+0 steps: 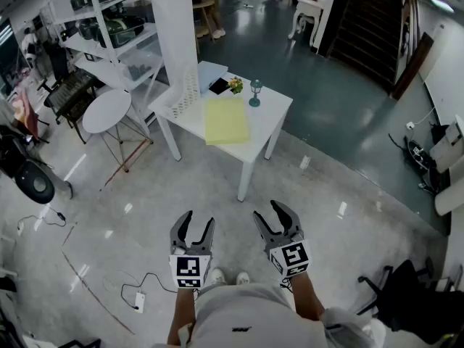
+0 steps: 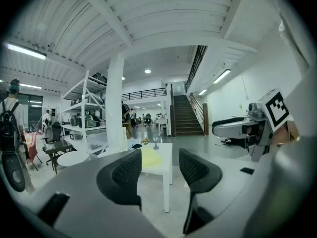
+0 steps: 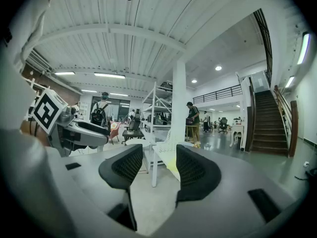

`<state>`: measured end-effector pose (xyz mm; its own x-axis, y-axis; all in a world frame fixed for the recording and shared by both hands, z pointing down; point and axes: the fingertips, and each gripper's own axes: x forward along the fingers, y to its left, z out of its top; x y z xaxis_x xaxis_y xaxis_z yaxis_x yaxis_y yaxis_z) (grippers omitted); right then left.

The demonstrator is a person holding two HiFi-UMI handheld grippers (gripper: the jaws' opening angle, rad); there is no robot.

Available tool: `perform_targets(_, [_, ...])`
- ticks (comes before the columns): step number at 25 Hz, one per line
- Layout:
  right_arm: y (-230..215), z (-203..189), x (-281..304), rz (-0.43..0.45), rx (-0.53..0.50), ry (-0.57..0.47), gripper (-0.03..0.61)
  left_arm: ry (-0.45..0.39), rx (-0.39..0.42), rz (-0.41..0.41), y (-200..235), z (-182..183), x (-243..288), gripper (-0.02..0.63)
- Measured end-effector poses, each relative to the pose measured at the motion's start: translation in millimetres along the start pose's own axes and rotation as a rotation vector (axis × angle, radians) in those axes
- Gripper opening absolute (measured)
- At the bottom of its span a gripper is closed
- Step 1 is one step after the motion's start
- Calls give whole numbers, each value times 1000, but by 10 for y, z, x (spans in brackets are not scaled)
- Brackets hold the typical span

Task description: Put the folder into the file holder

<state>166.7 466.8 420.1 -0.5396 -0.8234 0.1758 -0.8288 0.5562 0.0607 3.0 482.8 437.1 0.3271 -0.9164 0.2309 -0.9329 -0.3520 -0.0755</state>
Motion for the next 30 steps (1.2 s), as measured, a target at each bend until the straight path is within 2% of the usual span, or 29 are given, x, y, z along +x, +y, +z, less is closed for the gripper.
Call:
perform_targets(7, [-259,-57,-99,33,25,-13,218,-5,-20,20,-325,50,79,245])
perform_targets(14, [-395,-98,51,55,24,-12,218,-21,-2,18,-394,142,322,239])
perform_targets(21, [-531,-80,448,61,16,0,218,-33,6,21,-156,189,698,227])
perform_targets(30, [-663,124,1333,58,13,0,218,-37,11,8,464,326,1342,215])
